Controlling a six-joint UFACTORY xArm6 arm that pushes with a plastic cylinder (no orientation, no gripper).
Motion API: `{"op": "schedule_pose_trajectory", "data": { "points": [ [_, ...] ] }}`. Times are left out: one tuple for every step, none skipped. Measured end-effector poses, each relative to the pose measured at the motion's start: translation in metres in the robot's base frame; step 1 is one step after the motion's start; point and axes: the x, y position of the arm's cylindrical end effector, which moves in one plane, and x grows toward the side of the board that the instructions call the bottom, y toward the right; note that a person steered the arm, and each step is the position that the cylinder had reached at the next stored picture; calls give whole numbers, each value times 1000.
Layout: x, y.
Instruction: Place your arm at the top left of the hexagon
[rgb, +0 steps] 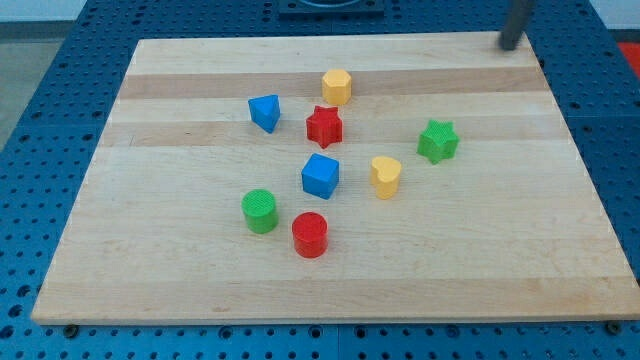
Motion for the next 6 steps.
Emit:
{"op": "schedule_pose_trajectory", "data": {
  "points": [
    [28,-108],
    [-24,-155],
    [-20,-236],
    [27,-260],
    [43,-261],
    [55,-258]
  ]
}}
